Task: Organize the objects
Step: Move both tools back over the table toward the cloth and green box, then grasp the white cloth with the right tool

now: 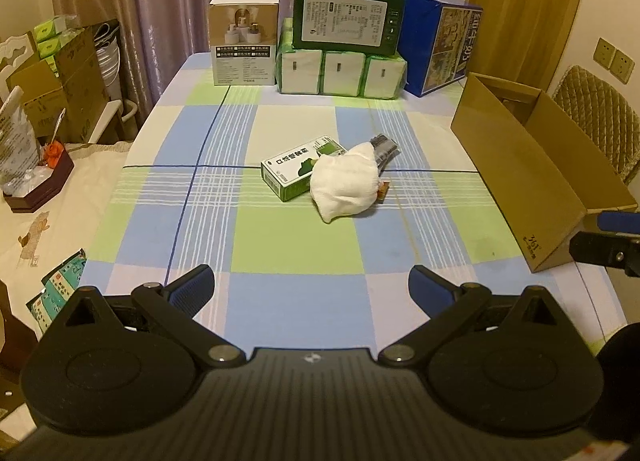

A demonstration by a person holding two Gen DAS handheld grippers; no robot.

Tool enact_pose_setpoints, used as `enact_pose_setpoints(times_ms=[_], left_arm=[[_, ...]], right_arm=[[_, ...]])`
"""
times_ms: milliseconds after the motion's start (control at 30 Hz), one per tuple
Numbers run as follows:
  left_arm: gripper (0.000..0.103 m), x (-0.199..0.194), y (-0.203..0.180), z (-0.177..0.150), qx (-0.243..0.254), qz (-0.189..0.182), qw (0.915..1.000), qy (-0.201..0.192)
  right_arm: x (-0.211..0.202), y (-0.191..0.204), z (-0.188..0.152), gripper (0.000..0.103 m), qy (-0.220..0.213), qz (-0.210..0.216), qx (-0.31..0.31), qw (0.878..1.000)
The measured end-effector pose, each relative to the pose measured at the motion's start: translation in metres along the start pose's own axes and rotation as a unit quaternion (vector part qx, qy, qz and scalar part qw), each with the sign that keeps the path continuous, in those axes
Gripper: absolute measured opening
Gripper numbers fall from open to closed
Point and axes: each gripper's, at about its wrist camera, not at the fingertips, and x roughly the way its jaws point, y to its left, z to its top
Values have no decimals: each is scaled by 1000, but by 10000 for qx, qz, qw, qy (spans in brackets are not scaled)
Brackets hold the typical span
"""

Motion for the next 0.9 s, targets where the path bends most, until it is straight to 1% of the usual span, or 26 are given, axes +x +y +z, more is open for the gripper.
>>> enact_pose_setpoints(times_ms=[267, 433, 733, 900], left_arm=[[101, 26, 15, 12, 260, 119, 9996, -63], [101, 50, 29, 19, 350, 189, 9992, 7], [101, 98, 54, 31, 411, 219, 9988, 167], [101, 123, 63, 40, 564, 188, 9979, 257]], right_arm=[[39, 14, 5, 101, 50, 100, -423, 9990], [70, 19, 10, 101, 63, 223, -589, 9980], [134, 26, 29, 100, 76, 390, -864, 9955], [170, 29, 37, 93, 171, 450, -979, 9940]])
